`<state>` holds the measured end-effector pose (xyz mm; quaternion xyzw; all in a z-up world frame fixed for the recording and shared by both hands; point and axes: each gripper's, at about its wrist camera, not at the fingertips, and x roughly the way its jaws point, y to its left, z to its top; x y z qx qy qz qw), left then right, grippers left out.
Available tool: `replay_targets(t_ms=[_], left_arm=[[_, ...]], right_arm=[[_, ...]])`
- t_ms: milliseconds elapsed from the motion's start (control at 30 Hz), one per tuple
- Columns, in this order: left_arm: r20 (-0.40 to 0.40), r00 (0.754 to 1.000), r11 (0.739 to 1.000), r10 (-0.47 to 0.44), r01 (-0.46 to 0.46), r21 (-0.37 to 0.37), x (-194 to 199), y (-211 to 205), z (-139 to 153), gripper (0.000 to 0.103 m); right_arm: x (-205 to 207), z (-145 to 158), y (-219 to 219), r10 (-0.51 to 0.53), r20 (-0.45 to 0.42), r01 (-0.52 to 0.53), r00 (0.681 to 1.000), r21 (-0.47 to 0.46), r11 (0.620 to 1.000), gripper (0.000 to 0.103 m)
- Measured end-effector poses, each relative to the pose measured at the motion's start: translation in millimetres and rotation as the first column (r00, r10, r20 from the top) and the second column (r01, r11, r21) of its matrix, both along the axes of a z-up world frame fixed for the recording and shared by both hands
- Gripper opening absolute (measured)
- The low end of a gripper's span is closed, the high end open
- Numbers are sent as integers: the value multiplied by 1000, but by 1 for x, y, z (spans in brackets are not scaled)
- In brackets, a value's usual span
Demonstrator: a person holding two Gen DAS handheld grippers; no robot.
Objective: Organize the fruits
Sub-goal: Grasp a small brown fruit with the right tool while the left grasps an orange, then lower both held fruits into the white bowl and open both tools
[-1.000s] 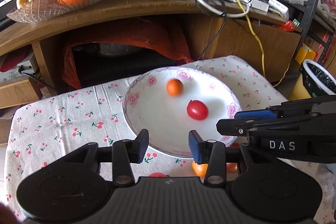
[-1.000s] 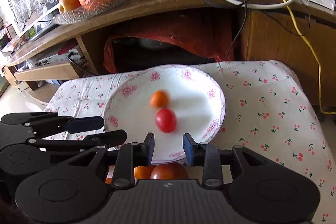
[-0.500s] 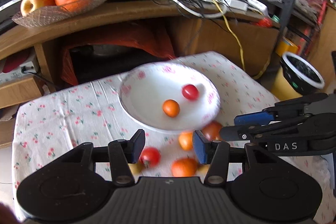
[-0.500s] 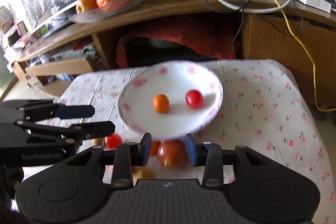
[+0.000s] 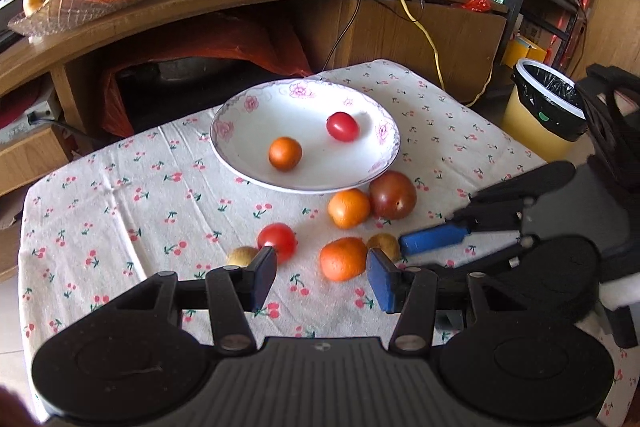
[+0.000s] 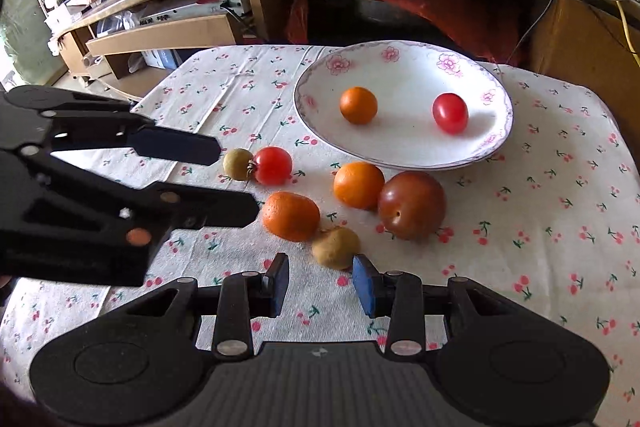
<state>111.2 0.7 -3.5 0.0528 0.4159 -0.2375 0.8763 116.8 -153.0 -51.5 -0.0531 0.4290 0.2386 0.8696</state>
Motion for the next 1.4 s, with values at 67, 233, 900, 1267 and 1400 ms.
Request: replay_targets(t_ms=[67,233,900,1267,1400], left_arm=[[-9,1000,1000,0,0,1,-1,2,-2,57],[-19,1000,1000,-11,11,10,0,-2,-7,57],[-33,999,995,-29,32,95,19,-42,-38,46],[-32,995,990,-91,94,105,-2,-45,-29,41],[-43,995,990,-86,90,108,-3,-43,-35,43]], right_arm=[[5,-1,1,-9,2,9,1000,-3,1000,33],[5,-3,0,-21,4,21,1000,-15,1000,23],[-7,1,-40,-98,-56,97,994,-10,995,22],[-10,3,-42,-82,-41,80,996,-48,996,22],[-10,0,-40,-81,-38,79,996,-63,995,23]])
